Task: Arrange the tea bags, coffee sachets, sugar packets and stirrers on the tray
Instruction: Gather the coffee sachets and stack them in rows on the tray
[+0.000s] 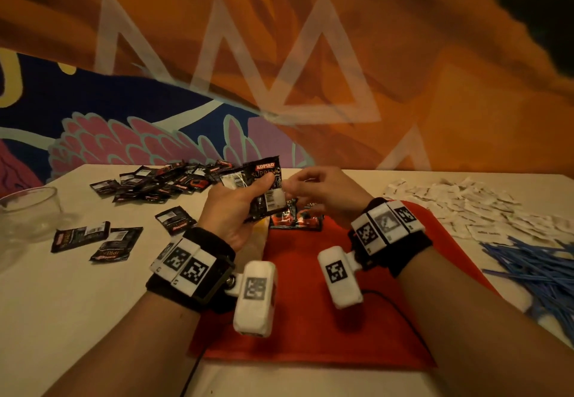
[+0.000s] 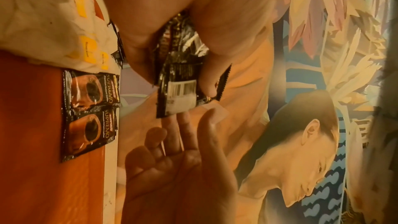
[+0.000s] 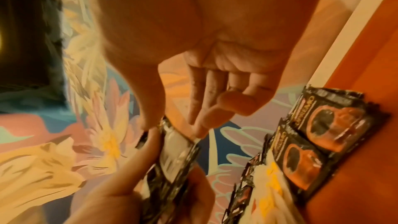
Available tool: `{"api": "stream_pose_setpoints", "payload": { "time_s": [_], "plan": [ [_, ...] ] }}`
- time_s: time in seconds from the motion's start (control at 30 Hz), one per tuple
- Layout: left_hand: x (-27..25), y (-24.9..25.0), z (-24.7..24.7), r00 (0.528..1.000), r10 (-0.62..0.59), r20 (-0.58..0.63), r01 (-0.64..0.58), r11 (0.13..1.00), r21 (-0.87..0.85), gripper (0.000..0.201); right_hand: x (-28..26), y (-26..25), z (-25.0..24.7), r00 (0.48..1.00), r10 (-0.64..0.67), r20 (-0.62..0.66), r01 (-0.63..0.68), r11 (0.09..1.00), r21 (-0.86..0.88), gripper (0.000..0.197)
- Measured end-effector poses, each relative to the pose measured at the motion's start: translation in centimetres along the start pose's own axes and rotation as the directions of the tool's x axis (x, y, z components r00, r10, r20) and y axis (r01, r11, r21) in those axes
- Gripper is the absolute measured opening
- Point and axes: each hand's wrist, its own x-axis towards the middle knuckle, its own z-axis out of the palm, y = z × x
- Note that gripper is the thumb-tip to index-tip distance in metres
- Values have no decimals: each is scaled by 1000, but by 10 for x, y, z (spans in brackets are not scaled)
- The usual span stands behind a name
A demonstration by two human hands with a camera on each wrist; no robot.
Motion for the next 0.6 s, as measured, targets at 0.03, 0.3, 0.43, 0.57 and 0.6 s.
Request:
{"api": "stream_pose_setpoints", "payload": {
  "time_s": [0.03,0.3,0.43,0.57,0.6],
  "plan": [
    [-1,0,1,1000,-4,16,4,1000,1,31,-4,-3,4,999,-17,35,18,1000,-9,21],
    [-4,-2,8,972,215,-94,-201,969,143,22,-13,-10,13,924,-287,-254,222,941,-254,16],
    [-13,2,16,949,312,-37,-306,943,130,41,-19,-18,27,816,-547,-189,397,767,-505,12],
    [-8,3,12,952,297,-68,-296,955,32,11,-20,-16,33,801,-596,-60,451,667,-593,14],
    [-5,4,10,955,280,-96,-280,960,17,7,-21,-17,33,820,-570,-51,433,676,-596,15]
  ]
}}
